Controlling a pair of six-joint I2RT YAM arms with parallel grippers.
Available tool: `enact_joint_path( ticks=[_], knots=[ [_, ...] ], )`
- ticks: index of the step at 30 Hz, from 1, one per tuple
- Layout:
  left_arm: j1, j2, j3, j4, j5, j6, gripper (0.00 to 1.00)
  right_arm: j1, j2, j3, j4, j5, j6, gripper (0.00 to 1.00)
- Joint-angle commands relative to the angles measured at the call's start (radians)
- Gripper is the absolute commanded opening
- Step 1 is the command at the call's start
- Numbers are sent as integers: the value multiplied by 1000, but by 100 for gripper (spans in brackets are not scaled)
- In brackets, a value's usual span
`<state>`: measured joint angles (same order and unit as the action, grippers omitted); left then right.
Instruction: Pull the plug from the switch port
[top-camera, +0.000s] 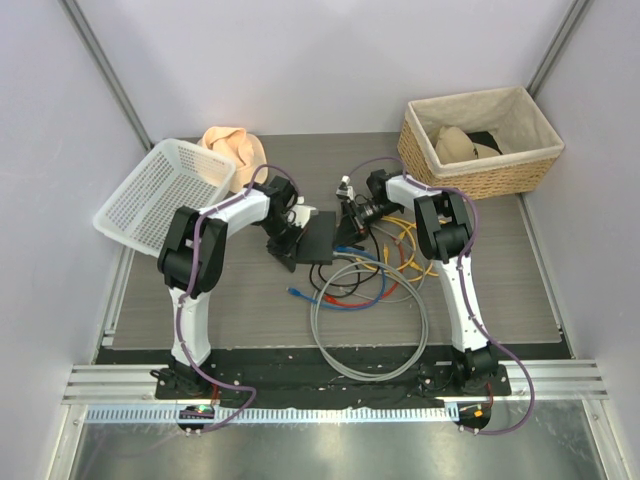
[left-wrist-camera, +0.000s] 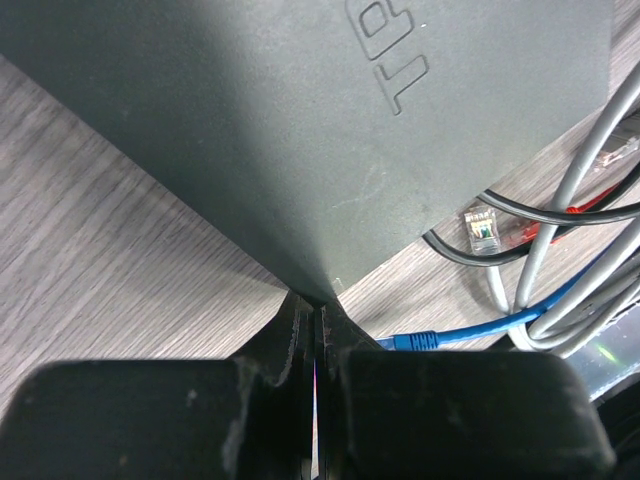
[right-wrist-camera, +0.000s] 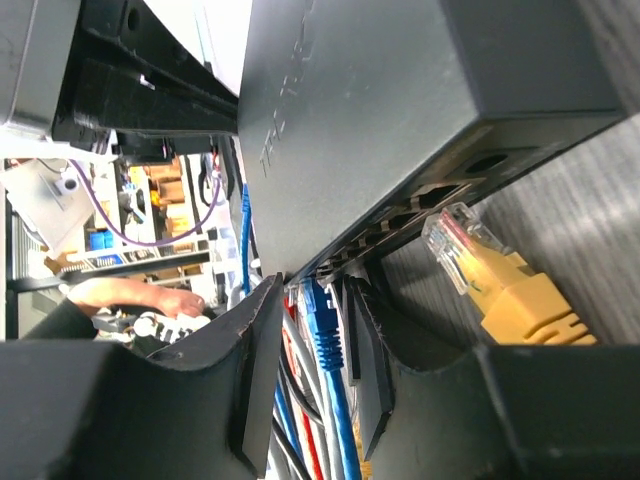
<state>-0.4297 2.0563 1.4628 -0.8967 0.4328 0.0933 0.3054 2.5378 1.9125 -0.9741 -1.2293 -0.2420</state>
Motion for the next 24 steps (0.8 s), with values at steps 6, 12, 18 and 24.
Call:
enact_joint_path(
  ticks=[6,12,18,24],
  knots=[
    [3,-7,25,1,-17,19,0,-5,55,13,-92,114,-143,38],
    [5,-8,18,5,-19,17,0,-5,62,13,-92,120,-151,33],
    [3,-8,21,2,-22,22,0,-3,72,14,-80,129,-126,26],
    [3,-33,28,-16,-23,45,0,-5,72,11,-57,158,-83,15]
  ],
)
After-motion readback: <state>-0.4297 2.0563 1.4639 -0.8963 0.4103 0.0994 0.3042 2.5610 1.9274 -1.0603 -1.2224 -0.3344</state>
